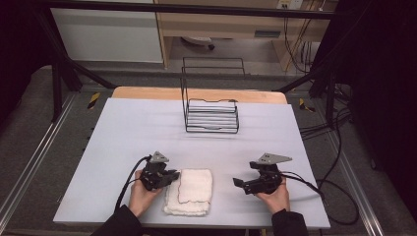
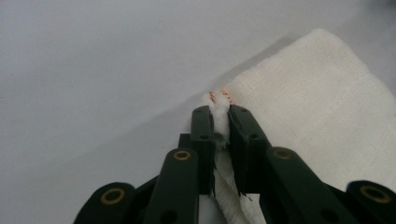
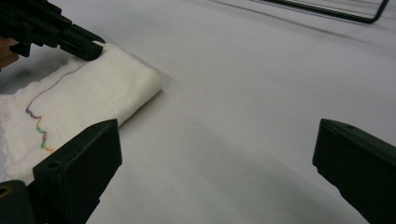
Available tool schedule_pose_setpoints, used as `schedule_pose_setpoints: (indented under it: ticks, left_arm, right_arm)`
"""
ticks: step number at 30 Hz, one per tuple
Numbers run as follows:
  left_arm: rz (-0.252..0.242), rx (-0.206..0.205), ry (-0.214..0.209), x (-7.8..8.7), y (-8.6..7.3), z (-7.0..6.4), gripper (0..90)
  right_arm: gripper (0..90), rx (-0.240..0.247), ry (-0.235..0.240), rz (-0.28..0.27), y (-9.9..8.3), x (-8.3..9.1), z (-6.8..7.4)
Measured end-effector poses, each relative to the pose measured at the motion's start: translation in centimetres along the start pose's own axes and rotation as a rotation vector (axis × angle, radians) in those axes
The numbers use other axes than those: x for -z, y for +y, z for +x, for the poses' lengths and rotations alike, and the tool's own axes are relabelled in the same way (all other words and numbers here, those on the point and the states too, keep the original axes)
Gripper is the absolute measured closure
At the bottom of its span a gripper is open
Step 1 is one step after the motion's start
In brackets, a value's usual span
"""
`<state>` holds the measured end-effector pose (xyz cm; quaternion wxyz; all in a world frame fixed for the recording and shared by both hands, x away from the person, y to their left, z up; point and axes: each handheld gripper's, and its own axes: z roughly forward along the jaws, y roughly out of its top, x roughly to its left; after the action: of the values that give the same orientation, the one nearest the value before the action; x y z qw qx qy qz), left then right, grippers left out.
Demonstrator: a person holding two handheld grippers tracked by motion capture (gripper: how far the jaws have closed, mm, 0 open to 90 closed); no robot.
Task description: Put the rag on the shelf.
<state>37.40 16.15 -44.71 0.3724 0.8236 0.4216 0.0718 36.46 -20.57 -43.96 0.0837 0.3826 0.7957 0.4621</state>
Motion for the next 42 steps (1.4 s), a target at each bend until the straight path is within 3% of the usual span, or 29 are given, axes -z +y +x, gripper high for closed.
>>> schedule_pose_setpoints:
  ticks: [6, 13, 21, 23, 27, 31, 42]
  left_arm:
    - [0.007, -0.025, -0.014, -0.1, 0.1, 0.2, 79.6]
    - [-0.002, -0.046, 0.014, -0.1, 0.0, -0.3, 79.6]
    - [-0.011, -0.034, -0.001, -0.1, -0.1, 0.0, 79.6]
    - [-0.017, -0.038, 0.004, -0.1, -0.2, -0.1, 79.6]
    - [-0.019, -0.025, -0.002, -0.1, -0.2, 0.0, 79.6]
    - [-0.016, -0.030, 0.004, -0.1, -0.2, -0.1, 79.6]
    - [-0.008, -0.034, 0.017, -0.1, -0.1, -0.2, 79.7]
  right_arm:
    - [6.4, 0.001, 0.015, 0.021, 0.8, -1.6, 1.3]
    - [14.0, -0.007, 0.015, 0.035, 2.1, -3.6, 2.8]
    - [22.7, 0.005, 0.019, 0.067, 3.1, -6.2, 4.4]
    - [29.3, 0.011, 0.019, 0.073, 3.2, -7.1, 4.9]
    - [38.3, -0.022, 0.006, 0.079, 2.8, -7.7, 5.1]
    - [43.6, -0.008, 0.000, 0.090, 2.4, -7.9, 5.2]
    - [60.0, -0.049, 0.032, 0.109, 2.2, -8.4, 5.4]
